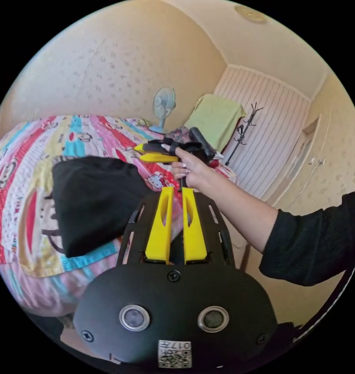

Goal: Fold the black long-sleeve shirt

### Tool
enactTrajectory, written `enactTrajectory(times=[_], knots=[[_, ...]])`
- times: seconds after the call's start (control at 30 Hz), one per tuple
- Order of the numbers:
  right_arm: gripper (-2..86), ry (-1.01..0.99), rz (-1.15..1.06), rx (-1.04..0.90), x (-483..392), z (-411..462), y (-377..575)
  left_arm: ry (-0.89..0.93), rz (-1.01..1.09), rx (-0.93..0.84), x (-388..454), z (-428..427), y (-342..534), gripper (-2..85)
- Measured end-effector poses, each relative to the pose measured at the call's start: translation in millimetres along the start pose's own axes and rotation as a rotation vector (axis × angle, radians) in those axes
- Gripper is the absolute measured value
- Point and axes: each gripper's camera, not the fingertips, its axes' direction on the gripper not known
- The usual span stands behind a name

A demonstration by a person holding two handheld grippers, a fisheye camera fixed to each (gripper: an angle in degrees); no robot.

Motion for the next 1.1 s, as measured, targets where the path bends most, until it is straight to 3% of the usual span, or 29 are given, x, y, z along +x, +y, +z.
enactTrajectory(times=[0.13, 0.27, 0.4, 0.63, 0.7, 0.77, 0.93, 1.1], knots=[[10.8, 0.124, -0.071, -0.025, -36, 14, -23, -0.213, -0.097, 0.008, -62, -24, -2, 5.1], [10.2, 0.328, -0.005, -0.165, -37, 66, -66, -0.119, -0.263, -0.24, -117, 11, 28, 5.0], [7.9, 0.314, 0.072, -0.382, -13, 133, -81, -0.091, -0.229, -0.136, -118, 5, 52, 2.1], [4.7, 0.594, -0.102, -0.175, -60, 126, -75, -0.057, -0.235, -0.154, -120, 3, 50, 0.4], [5.2, 0.667, -0.112, -0.228, -55, 148, -64, -0.043, -0.227, -0.16, -121, 2, 50, 0.3], [6.1, 0.674, -0.101, -0.301, -40, 169, -57, -0.034, -0.227, -0.152, -122, 2, 51, 0.1], [11.3, 0.703, -0.133, -0.189, -61, 133, -58, 0.002, -0.29, -0.131, -127, -3, 56, 0.1], [11.1, 0.558, -0.257, -0.094, -107, 77, -24, 0.02, -0.309, -0.131, -127, -11, 55, 1.0]])
